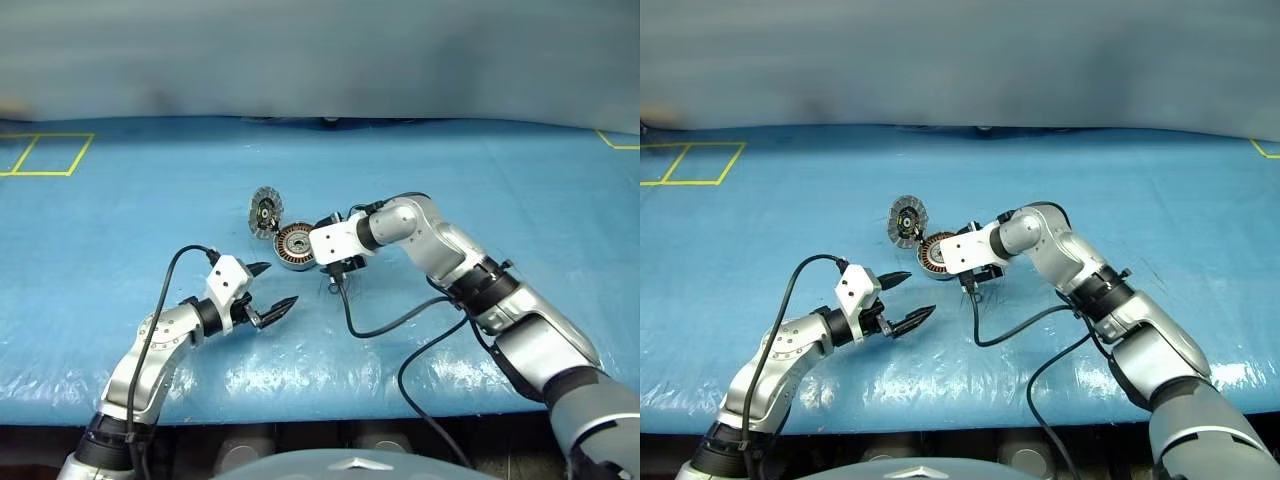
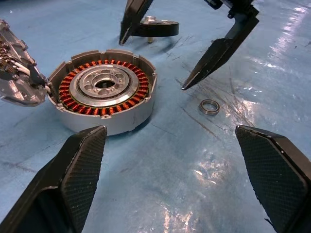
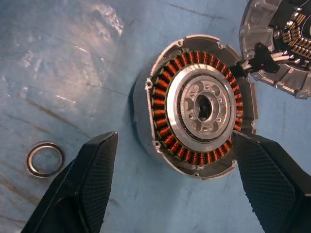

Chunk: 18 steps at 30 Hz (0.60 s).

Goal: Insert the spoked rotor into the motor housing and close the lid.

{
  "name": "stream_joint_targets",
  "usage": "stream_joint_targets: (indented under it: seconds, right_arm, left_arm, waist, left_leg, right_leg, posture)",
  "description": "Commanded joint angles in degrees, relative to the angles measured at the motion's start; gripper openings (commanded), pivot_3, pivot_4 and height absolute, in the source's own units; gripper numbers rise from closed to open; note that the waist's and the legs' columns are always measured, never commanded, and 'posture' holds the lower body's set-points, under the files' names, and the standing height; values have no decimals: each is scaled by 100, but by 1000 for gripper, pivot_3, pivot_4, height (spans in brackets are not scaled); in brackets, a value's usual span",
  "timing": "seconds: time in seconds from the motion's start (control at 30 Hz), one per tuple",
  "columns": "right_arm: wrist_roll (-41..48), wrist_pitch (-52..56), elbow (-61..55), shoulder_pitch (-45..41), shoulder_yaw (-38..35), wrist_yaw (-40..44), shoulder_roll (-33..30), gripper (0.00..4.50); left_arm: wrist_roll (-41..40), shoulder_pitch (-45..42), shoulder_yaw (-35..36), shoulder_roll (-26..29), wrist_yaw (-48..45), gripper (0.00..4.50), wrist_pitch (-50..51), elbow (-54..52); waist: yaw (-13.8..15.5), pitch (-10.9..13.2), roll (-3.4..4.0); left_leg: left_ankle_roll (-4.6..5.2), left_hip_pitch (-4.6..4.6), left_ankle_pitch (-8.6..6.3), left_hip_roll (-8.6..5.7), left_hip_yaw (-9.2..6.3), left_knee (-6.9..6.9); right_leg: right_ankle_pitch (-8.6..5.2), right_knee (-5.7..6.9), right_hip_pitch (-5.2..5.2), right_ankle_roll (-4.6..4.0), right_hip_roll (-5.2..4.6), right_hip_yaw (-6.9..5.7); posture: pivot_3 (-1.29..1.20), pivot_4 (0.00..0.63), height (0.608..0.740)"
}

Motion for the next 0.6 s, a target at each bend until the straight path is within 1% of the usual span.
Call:
stream_joint_targets:
  seconds: [0.03,0.13,0.3,0.6]
  right_arm:
    - [-86,-371,559,-267,-69,-3,221,3885]
    - [-203,-583,973,-409,-79,-29,383,3885]
    - [-299,-818,1156,-474,-39,192,525,3885]
    - [-475,-1051,1638,-566,-38,236,847,3885]
  left_arm:
    - [0,142,66,-37,111,4487,-58,-356]
    - [9,283,34,-35,160,4487,-42,-442]
    - [5,390,71,-16,224,4487,-28,-509]
    - [21,443,63,-14,301,4487,-63,-512]
  waist:
    - [8,0,1]
    - [16,1,2]
    - [9,2,3]
    - [0,2,4]
  left_leg:
    - [0,0,0,0,-2,-1]
    - [0,0,0,-1,-3,-1]
    - [-1,0,0,-1,-1,1]
    - [-5,0,3,-1,1,2]
  right_leg:
    - [0,0,0,0,0,-1]
    - [0,2,0,0,-2,-1]
    - [0,6,-3,-1,-3,1]
    - [0,28,-14,-1,-2,5]
  posture:
    - [0,150,740]
    - [0,150,740]
    - [0,150,740]
    - [0,150,740]
